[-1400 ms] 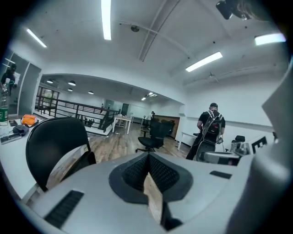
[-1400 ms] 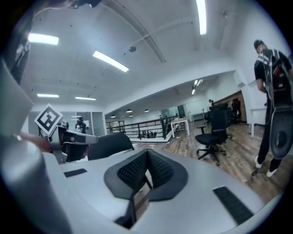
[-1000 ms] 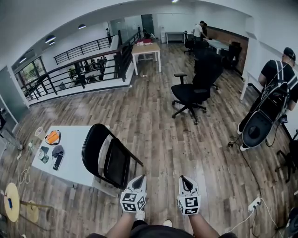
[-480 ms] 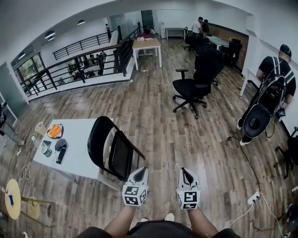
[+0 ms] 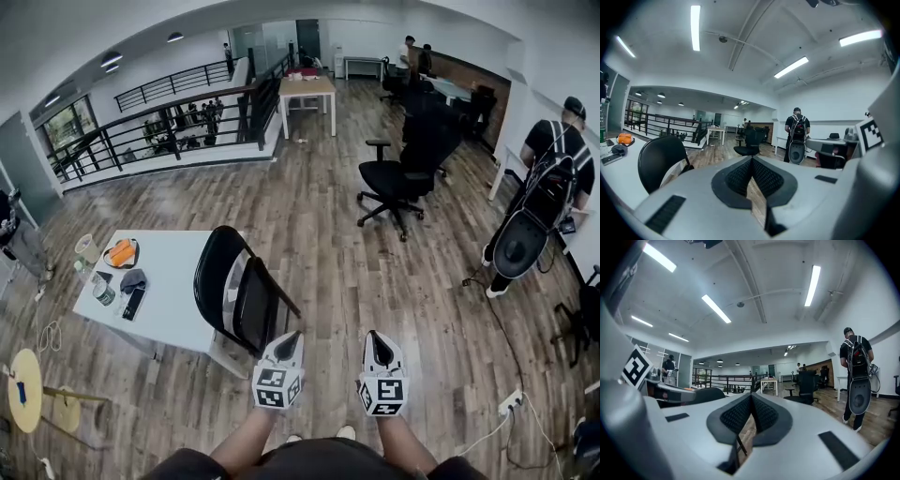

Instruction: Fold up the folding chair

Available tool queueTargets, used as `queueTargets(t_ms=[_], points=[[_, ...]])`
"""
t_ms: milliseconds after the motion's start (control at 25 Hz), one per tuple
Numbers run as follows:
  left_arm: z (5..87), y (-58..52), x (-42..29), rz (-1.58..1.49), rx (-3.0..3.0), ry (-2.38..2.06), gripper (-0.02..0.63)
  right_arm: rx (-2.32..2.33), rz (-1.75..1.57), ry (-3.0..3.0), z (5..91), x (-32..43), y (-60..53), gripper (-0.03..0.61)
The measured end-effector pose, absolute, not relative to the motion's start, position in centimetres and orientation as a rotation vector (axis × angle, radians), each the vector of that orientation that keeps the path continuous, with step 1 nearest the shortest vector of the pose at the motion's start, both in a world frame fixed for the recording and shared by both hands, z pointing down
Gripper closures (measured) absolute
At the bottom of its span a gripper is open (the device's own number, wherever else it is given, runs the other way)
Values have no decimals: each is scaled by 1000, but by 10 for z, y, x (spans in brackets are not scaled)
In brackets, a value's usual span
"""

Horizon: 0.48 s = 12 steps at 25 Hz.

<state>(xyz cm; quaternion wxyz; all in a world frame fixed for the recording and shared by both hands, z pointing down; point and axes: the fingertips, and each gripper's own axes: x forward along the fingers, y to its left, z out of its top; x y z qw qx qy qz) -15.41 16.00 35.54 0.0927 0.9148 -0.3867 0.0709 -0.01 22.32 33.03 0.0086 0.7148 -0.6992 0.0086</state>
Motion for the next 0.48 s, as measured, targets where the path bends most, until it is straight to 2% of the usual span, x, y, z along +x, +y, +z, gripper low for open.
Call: queueTargets(t_ms=[480], points=[[359,158,-179,211,2720,-1138,609,2236,23,-2193,328,-30,219,565]])
